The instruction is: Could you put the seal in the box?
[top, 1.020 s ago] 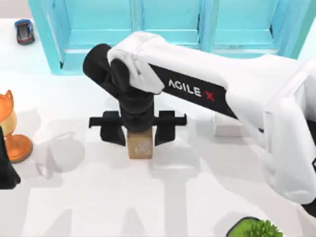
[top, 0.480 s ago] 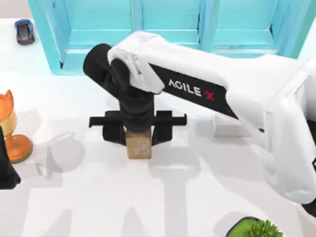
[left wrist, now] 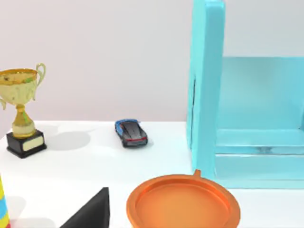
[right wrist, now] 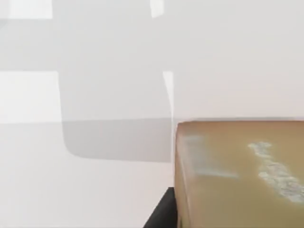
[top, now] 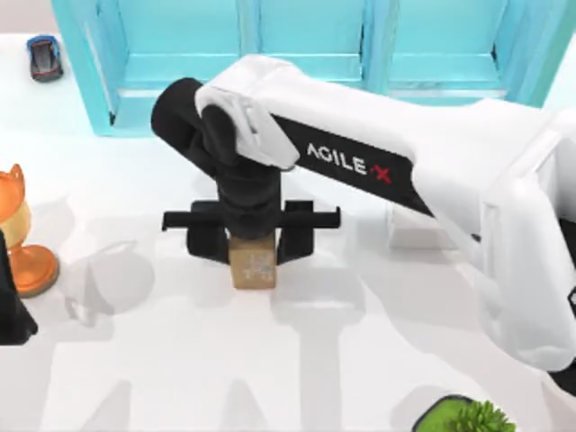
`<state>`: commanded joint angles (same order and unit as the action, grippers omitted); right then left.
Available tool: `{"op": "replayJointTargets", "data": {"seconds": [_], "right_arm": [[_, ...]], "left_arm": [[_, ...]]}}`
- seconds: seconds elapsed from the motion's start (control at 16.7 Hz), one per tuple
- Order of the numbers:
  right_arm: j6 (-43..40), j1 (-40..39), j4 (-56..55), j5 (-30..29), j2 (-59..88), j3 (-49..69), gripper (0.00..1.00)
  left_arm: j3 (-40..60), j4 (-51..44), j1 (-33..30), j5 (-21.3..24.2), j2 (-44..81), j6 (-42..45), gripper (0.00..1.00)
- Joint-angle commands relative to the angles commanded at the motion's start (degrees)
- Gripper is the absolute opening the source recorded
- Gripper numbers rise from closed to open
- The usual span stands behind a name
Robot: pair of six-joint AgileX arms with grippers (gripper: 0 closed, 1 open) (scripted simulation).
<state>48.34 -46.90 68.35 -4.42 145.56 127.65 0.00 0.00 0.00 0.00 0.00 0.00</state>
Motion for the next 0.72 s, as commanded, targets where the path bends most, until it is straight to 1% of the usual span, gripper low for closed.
{"op": "replayJointTargets", "data": {"seconds": [0.18,0.54,0.72], "right_arm": [[0.6,0.4,4.8,-0.2,1.6,5.8,0.00],[0.3,0.2,21.1,-0.2,6.3,28.6,0.00],[-0.1,0.1,27.6,-0.1,7.9,36.3,0.00]], "left_arm": [[0.0,0.0,0.0,0.0,0.0,0.0,1.00],[0.0,0.0,0.0,0.0,0.0,0.0,1.00],[0.0,0.0,0.0,0.0,0.0,0.0,1.00]]}}
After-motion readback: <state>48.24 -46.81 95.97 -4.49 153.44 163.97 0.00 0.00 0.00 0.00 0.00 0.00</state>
